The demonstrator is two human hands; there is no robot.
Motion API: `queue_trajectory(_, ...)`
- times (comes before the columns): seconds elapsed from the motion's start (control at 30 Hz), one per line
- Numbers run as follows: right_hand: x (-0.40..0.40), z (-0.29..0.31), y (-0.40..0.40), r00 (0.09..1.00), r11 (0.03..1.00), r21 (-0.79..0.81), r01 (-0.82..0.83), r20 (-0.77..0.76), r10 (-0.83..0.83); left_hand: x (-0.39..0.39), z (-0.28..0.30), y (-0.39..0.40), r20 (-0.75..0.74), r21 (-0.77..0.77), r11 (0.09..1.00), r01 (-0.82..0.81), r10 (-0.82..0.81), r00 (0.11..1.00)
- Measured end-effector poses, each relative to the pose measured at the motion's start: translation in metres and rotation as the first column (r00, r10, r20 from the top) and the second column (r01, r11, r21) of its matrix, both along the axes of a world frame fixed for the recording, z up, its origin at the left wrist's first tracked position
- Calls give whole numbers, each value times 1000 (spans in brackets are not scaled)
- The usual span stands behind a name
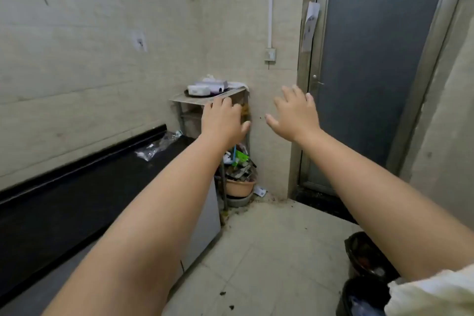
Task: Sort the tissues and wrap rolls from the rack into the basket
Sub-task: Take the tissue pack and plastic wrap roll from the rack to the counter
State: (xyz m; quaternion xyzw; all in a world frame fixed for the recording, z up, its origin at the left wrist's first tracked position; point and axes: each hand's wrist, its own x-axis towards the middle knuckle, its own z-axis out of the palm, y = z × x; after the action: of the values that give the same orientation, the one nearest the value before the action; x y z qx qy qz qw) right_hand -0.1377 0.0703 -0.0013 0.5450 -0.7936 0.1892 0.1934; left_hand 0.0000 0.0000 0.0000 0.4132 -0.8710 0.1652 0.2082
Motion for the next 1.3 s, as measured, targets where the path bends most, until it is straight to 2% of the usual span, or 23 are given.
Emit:
queue_trajectory(0.1,0,-36,-12,999,981,186,50,10,-53,-8,-40,-11,205,216,975,-49,3,979)
queue_trajectory(0.17,-5,-64,-21,997,965,259,47,48,-62,-15,-69,-23,282,358,928,-98,-7,959)
queue_trajectory(0.3,-33,-104,-50,995,927,370,52,57,-79,-34,-110,-59,339,484,862,-151,-25,940)
queue_trajectory(0.4,-62,-123,-86,990,892,451,7,126,-71,-59,-132,-96,363,559,811,-170,-55,930)
queue_trajectory(0.5,-107,-129,-135,973,862,505,-36,215,-85,-95,-137,-147,390,584,784,-210,-44,920)
queue_trajectory(0.63,-173,-115,-213,971,848,525,-79,231,-53,-150,-116,-225,342,575,785,-229,23,939)
queue_trajectory(0.77,-228,-92,-296,973,882,455,-122,229,16,-195,-89,-300,283,543,807,-232,84,955)
queue_trajectory(1.03,-292,-60,-475,961,872,418,-256,210,181,-244,-70,-462,307,531,787,-314,167,937)
queue_trajectory(1.3,-343,-35,-681,953,890,353,-288,198,230,-276,-50,-671,272,497,794,-349,240,932)
